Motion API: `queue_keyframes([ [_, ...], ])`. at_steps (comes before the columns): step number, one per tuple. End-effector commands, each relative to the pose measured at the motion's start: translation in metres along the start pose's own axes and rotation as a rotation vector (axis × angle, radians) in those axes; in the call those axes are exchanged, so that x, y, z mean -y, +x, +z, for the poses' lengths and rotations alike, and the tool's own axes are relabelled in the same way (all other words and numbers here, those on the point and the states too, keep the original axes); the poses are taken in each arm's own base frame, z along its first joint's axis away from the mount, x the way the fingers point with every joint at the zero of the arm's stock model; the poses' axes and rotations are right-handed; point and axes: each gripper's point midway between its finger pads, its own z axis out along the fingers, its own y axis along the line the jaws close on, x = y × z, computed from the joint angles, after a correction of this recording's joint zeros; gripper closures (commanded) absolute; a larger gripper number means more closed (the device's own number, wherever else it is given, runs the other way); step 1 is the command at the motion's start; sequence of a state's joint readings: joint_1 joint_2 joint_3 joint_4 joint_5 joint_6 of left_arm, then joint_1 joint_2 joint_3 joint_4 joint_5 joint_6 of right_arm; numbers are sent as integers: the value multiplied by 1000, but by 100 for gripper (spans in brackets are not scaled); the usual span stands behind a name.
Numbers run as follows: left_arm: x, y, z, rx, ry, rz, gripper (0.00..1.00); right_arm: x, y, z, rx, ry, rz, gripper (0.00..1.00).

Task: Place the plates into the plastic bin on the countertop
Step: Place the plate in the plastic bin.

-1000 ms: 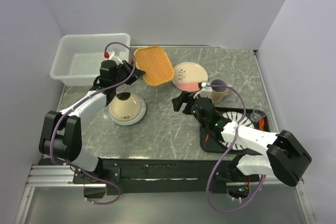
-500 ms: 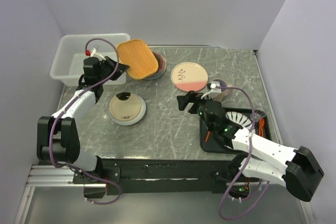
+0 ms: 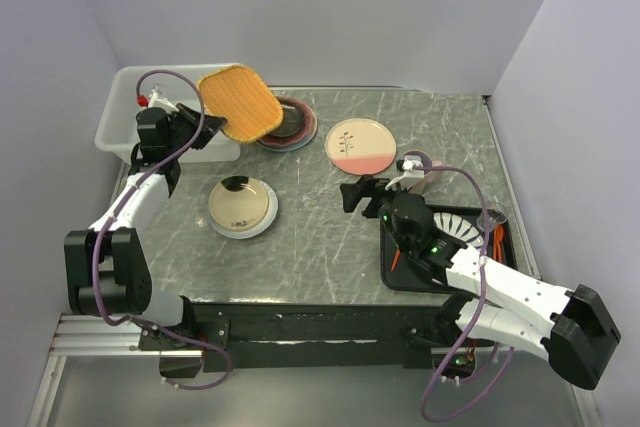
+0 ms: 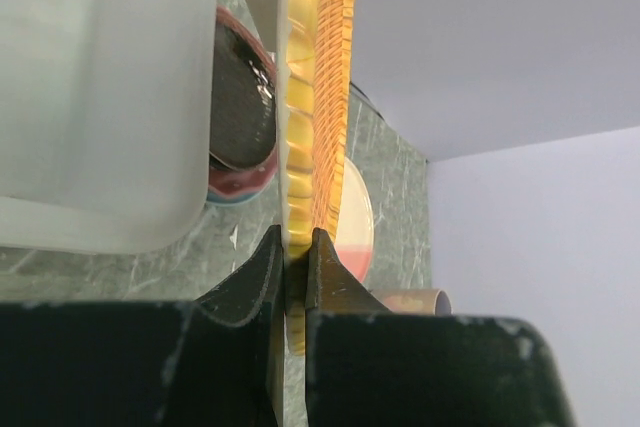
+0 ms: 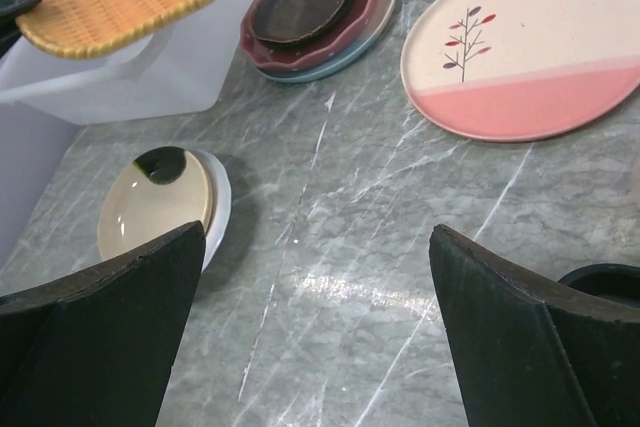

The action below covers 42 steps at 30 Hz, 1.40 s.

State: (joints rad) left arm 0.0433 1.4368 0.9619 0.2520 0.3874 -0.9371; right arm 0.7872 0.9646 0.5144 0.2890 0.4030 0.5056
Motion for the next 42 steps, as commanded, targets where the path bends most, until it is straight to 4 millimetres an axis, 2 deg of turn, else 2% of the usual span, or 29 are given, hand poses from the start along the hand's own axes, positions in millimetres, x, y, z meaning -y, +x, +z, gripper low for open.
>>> queue_keyframes([
  [1, 56, -46, -20, 143, 194, 54, 99, 3, -7, -5, 32, 10, -20, 0],
  [9, 53, -60, -28, 179, 198, 40, 99, 4, -4, -5, 24, 8, -25, 0],
  [20, 35, -77, -33, 238, 169, -5, 99, 8, 0, -6, 15, 19, -30, 0],
  [29, 10, -99, -41, 322, 97, -36, 99, 10, -1, -6, 18, 27, -32, 0],
  [36, -2, -108, -41, 339, 64, -67, 99, 10, 3, -4, 10, 29, -33, 0],
  [42, -23, -115, -39, 364, 0, -81, 99, 14, 4, -4, 12, 42, -41, 0],
])
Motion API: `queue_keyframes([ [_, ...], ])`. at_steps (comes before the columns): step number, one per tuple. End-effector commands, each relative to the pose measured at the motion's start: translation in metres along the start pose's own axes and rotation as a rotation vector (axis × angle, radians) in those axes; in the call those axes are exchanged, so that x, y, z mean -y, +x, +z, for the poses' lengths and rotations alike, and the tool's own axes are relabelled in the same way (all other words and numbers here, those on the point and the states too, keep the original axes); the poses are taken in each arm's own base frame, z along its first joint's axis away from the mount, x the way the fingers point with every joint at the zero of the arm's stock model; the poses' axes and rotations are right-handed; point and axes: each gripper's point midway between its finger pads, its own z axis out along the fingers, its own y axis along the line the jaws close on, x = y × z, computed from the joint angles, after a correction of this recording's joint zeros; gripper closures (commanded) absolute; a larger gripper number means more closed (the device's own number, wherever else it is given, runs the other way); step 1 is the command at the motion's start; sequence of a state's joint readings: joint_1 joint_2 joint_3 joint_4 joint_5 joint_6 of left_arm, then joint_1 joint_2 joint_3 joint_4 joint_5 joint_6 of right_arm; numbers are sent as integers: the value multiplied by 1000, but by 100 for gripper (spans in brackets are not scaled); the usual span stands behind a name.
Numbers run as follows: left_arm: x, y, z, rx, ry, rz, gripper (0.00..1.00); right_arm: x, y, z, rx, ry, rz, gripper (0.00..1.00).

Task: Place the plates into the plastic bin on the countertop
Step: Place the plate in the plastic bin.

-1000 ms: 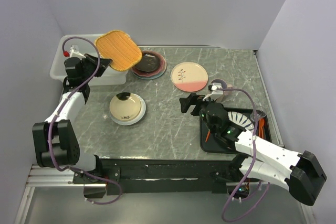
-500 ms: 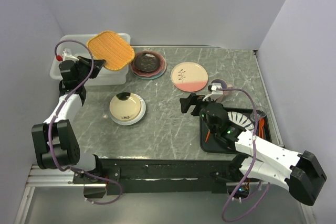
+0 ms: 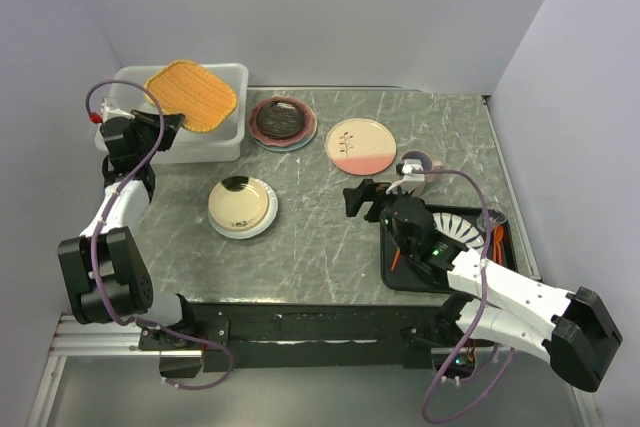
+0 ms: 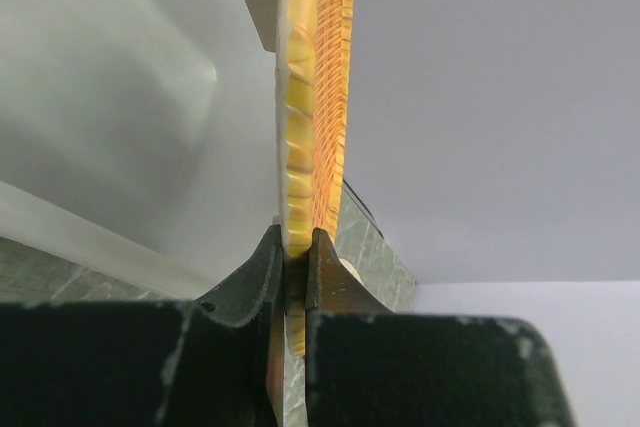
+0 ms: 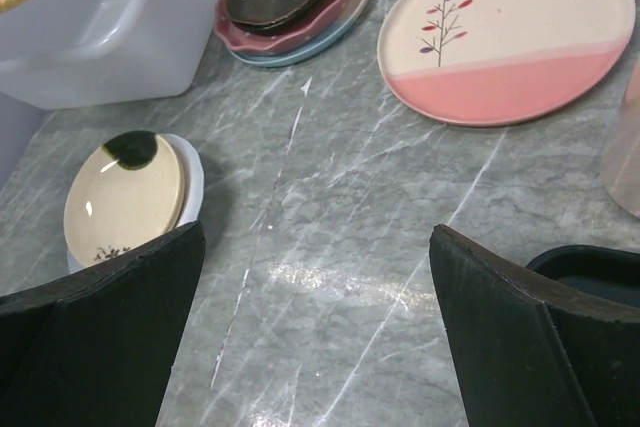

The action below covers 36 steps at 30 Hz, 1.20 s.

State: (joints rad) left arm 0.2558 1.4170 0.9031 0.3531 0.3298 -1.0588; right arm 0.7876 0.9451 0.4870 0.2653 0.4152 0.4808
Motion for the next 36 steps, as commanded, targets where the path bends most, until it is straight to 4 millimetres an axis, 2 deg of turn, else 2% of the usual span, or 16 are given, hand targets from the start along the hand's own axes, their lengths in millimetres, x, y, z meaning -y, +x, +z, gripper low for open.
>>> queue_keyframes([
  [1, 32, -31, -2, 100, 100, 38, 99, 3, -4, 1, 30, 20, -3, 0],
  [7, 22, -34, 8, 103, 75, 32, 99, -2, -1, 5, 11, 2, -9, 0],
  [12, 6, -35, 31, 84, 46, 7, 99, -2, -2, 5, 10, 6, -12, 0],
  [16, 4, -34, 50, 56, 67, -16, 99, -1, 0, 5, 7, 10, -12, 0],
  [24, -15, -32, 83, -1, 30, -45, 99, -1, -1, 8, 3, 22, -27, 0],
  [25, -11, -33, 86, -9, 41, -43, 99, -1, -2, 8, 3, 26, -25, 0],
  [26, -18, -30, 90, -23, 28, -50, 99, -1, -2, 8, 5, 25, -26, 0],
  [36, -36, -22, 100, -65, -32, -43, 99, -3, 0, 8, -10, 18, -20, 0],
])
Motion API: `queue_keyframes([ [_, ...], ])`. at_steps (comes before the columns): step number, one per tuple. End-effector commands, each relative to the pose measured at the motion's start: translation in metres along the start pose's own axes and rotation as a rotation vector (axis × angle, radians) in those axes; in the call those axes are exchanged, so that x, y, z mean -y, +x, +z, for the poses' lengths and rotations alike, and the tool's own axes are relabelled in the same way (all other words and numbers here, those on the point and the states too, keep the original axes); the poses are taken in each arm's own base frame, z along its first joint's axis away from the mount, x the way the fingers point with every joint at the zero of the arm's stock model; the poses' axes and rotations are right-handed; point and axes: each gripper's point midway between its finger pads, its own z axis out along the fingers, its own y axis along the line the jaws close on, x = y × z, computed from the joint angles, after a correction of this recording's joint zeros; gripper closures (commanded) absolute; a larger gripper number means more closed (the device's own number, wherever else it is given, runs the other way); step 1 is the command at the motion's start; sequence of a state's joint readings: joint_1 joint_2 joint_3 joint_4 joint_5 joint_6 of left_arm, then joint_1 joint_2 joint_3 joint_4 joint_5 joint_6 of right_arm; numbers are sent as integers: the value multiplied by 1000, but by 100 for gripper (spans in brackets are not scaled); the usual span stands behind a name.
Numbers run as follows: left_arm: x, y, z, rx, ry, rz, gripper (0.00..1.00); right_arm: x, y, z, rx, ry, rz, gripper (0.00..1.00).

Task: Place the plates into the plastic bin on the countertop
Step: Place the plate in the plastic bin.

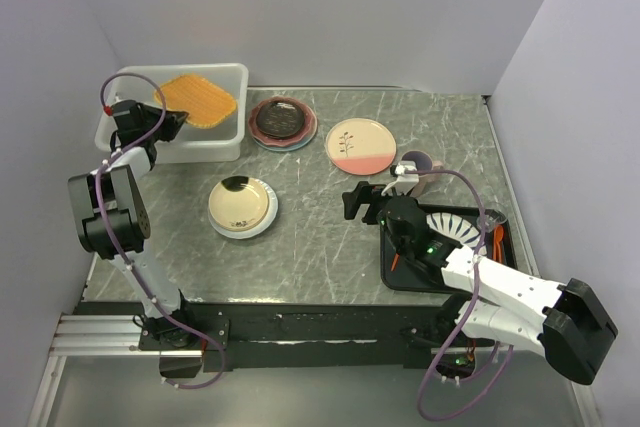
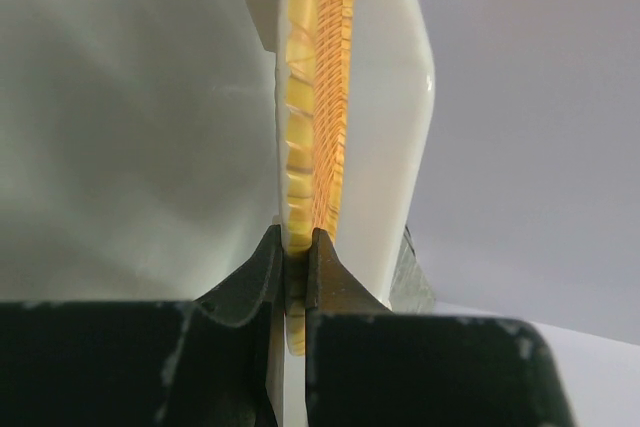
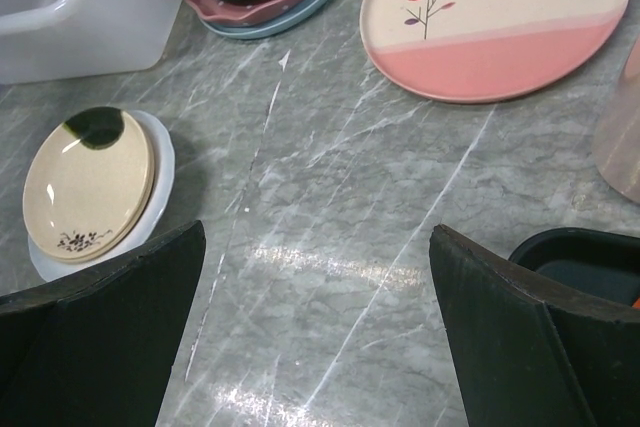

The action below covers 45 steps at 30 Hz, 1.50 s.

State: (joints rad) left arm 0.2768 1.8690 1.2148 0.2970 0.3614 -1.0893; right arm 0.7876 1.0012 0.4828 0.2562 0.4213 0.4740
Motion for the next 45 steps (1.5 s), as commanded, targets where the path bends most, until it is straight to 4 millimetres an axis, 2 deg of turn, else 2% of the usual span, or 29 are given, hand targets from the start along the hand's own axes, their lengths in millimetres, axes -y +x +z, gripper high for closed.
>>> queue_keyframes([
  [1, 39, -17, -3, 30, 112, 61, 99, -12, -20, 0, 41, -21, 16, 0],
  [6, 29, -15, 1, 15, 78, 71, 99, -13, -20, 1, 38, -21, 18, 0],
  [13, 25, -12, 11, -15, 84, 61, 96, -15, -24, 1, 38, -23, 9, 0],
  [18, 21, -10, 12, -18, 69, 72, 90, -16, -24, 2, 38, -25, 8, 0],
  [19, 20, -11, 12, -12, 64, 71, 82, -16, -24, 2, 35, -25, 6, 0],
  [23, 16, -11, 12, -11, 44, 74, 65, -18, -27, 0, 35, -35, 0, 0],
  [30, 6, -11, 17, -21, -5, 87, 50, -16, -29, -3, 41, -28, -4, 0],
  [36, -3, -15, 17, -7, -55, 97, 30, -16, -30, -5, 41, -33, -6, 0],
  [45, -11, -21, 13, 7, -160, 141, 16, -16, -31, -5, 43, -32, -10, 0],
])
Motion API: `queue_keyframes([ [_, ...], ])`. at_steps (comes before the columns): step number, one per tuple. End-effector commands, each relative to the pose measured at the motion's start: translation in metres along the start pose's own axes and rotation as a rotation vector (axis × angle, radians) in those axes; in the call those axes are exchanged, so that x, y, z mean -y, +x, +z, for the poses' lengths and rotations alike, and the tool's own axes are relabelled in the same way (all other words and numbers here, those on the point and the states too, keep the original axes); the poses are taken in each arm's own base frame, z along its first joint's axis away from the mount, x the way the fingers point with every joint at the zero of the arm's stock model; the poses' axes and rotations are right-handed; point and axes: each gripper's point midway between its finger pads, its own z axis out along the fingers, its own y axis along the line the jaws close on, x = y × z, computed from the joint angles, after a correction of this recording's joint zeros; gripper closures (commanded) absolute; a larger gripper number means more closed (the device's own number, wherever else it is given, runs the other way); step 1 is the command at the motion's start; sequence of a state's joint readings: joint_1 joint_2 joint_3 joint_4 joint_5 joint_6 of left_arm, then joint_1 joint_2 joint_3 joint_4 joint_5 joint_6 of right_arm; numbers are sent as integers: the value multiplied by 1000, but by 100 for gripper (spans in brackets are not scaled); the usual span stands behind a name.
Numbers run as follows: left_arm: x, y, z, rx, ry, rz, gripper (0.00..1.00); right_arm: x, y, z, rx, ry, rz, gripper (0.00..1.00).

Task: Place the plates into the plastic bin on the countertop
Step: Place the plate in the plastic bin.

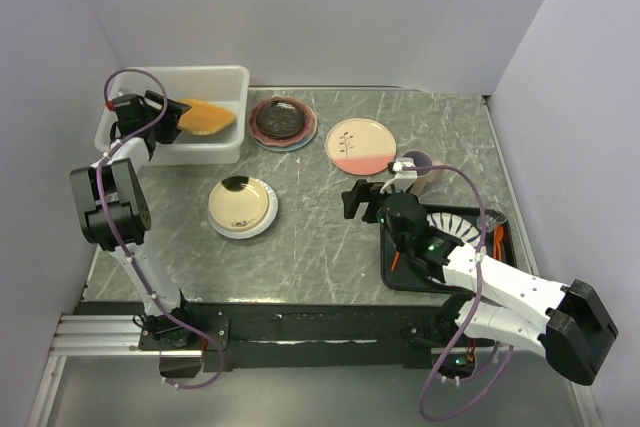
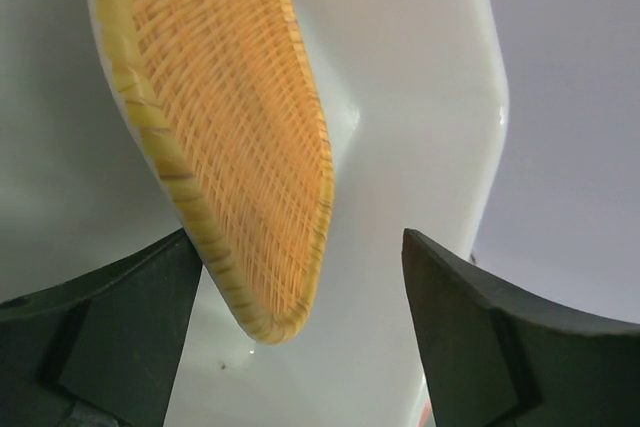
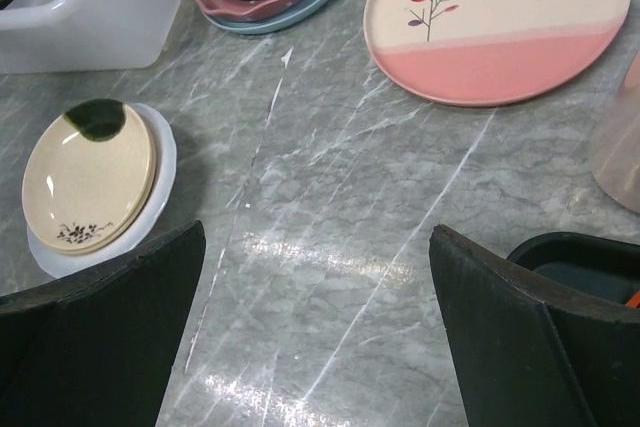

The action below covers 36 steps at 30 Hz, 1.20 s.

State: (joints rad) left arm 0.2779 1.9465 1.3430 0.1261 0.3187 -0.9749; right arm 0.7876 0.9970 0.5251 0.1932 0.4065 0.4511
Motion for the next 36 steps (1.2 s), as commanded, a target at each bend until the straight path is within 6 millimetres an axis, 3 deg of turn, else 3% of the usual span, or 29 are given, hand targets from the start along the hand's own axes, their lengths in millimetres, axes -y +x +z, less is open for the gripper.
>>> queue_keyframes([
  [1, 11, -22, -3, 59, -64, 82, 13, -12, -28, -4, 67, -27, 21, 0],
  [8, 5, -26, -2, 81, -245, 233, 1, -15, -26, -2, 57, -38, 19, 0],
  [14, 6, -21, -6, 91, -267, 263, 1, -14, -24, -4, 57, -45, 27, 0],
  [24, -14, -5, 15, -32, -296, 281, 1, -11, -25, -7, 57, -36, 22, 0],
  [36, -12, -23, -9, 68, -491, 454, 1, -13, -18, -2, 38, -40, 16, 0],
])
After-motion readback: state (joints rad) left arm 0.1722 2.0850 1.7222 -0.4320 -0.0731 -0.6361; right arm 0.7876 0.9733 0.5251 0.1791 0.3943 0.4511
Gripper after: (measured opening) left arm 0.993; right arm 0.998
